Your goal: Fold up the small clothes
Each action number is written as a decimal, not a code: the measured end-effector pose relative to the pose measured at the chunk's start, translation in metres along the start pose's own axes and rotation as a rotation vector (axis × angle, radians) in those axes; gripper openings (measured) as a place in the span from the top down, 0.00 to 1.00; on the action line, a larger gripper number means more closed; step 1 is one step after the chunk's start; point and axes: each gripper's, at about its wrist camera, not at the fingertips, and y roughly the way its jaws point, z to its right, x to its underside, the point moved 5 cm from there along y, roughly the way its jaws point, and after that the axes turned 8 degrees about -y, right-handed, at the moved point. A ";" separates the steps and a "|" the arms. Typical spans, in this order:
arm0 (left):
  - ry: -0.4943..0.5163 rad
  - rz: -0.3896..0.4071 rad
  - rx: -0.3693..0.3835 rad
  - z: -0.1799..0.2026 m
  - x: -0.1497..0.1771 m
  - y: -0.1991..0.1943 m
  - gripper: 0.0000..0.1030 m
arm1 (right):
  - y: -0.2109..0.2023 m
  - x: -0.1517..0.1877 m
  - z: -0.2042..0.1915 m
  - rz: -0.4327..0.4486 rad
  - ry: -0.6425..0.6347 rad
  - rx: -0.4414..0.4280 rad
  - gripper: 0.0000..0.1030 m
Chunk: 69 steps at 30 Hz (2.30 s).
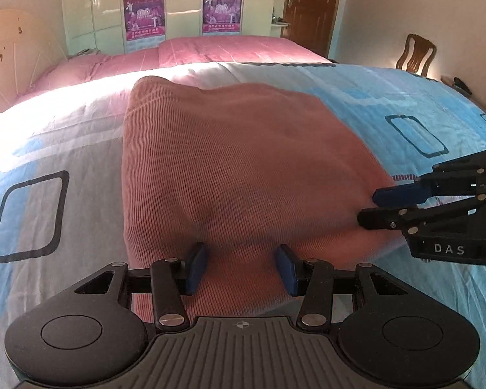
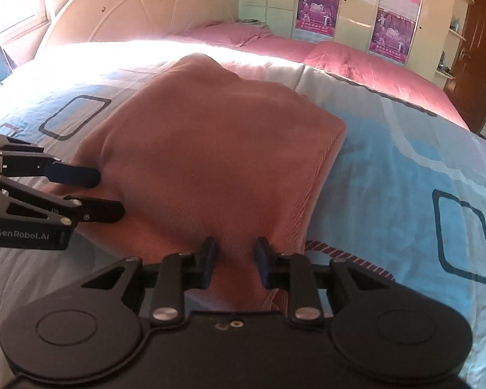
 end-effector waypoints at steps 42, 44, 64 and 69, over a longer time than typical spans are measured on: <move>-0.338 -0.001 0.130 -0.075 -0.057 0.042 0.65 | 0.045 -0.021 0.090 0.101 0.412 -0.279 0.79; -0.273 0.018 0.100 -0.066 -0.062 0.030 0.65 | 0.026 -0.033 0.077 0.134 0.308 -0.203 0.79; -0.446 -0.047 0.193 -0.076 -0.055 0.072 0.42 | 0.058 -0.007 0.105 0.088 0.611 -0.419 0.77; -0.360 -0.002 0.161 -0.065 -0.066 0.057 0.68 | 0.031 -0.029 0.082 0.099 0.394 -0.256 0.81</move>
